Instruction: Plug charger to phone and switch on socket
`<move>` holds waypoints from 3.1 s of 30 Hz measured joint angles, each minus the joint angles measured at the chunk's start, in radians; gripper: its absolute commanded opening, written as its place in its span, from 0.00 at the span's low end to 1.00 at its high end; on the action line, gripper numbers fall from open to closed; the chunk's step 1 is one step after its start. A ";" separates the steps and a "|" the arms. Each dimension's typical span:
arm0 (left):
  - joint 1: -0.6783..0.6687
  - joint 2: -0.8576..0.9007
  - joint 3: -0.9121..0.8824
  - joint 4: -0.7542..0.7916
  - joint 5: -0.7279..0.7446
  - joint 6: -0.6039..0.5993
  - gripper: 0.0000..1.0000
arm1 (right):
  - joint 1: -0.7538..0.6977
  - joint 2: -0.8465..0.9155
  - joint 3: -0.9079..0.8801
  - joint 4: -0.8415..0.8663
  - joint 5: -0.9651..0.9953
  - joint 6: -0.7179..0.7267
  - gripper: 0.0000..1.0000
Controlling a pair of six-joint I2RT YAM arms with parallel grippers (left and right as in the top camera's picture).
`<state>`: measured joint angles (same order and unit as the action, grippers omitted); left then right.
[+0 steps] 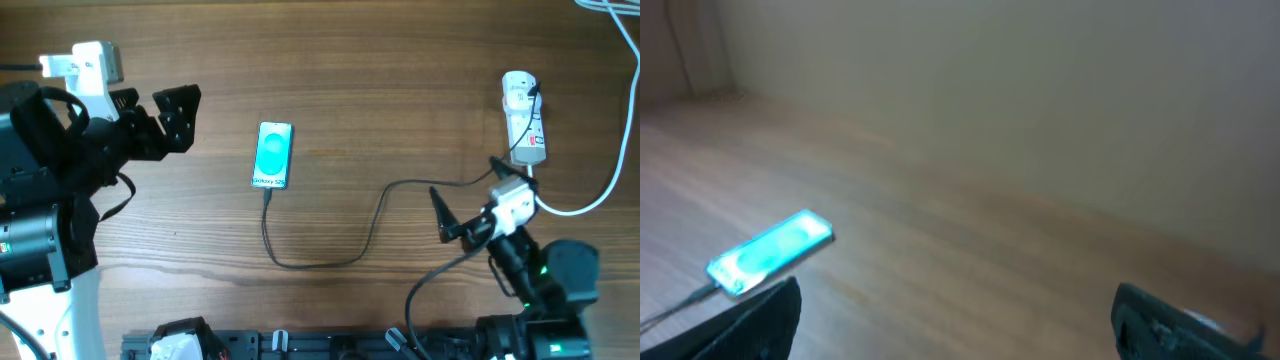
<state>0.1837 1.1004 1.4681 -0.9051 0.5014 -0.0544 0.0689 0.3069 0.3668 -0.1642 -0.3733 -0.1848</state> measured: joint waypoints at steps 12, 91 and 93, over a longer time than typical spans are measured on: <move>0.000 0.000 0.000 0.000 0.000 0.000 1.00 | 0.016 -0.286 -0.359 0.184 0.101 0.138 1.00; -0.196 -1.086 -1.454 0.841 -0.359 0.219 1.00 | 0.016 -0.294 -0.360 0.181 0.113 0.147 1.00; -0.196 -1.086 -1.454 0.841 -0.359 0.219 1.00 | 0.016 -0.294 -0.360 0.181 0.113 0.147 1.00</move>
<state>-0.0124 0.0139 0.0139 -0.0643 0.1421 0.1642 0.0849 0.0128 0.0067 0.0166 -0.2604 -0.0376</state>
